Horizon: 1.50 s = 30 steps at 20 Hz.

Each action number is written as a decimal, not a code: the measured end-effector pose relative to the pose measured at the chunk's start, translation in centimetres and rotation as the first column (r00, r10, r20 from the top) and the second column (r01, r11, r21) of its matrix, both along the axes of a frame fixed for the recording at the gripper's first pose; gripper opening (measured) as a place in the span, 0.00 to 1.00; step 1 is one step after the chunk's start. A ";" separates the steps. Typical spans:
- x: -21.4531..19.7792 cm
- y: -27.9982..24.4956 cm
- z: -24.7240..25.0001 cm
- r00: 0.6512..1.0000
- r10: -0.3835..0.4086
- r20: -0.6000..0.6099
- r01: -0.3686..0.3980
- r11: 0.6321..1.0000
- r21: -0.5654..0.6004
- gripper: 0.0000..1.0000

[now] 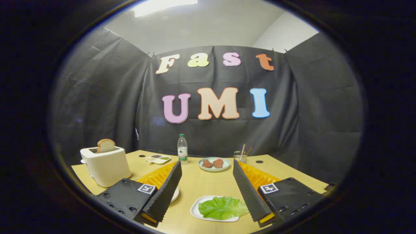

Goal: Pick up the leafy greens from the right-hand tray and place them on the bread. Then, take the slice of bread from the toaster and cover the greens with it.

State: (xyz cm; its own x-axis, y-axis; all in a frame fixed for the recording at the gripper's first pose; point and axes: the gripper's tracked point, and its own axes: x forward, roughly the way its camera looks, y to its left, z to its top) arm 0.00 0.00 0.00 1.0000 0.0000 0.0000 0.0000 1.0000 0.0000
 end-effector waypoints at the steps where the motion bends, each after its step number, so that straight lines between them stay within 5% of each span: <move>1: -0.1 -0.5 -0.3 1.000 -0.007 -0.007 0.007 1.000 0.012 1.00; 14: -1.6 -4.9 -1.9 0.995 -0.080 -0.058 0.080 0.997 0.002 1.00; 20: -1.2 -7.9 -4.9 0.981 -0.085 -0.174 0.078 0.996 -0.050 1.00; 24: 0.0 -9.0 -8.4 0.951 -0.052 -0.304 0.033 0.997 -0.067 1.00; 30: 1.3 -10.4 -14.4 0.856 -0.016 -0.518 -0.007 0.999 -0.044 1.00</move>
State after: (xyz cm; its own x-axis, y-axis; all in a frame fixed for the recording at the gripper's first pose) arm 1.32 -10.39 -14.40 0.8555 -0.0165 -0.5175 -0.0072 0.9990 -0.0437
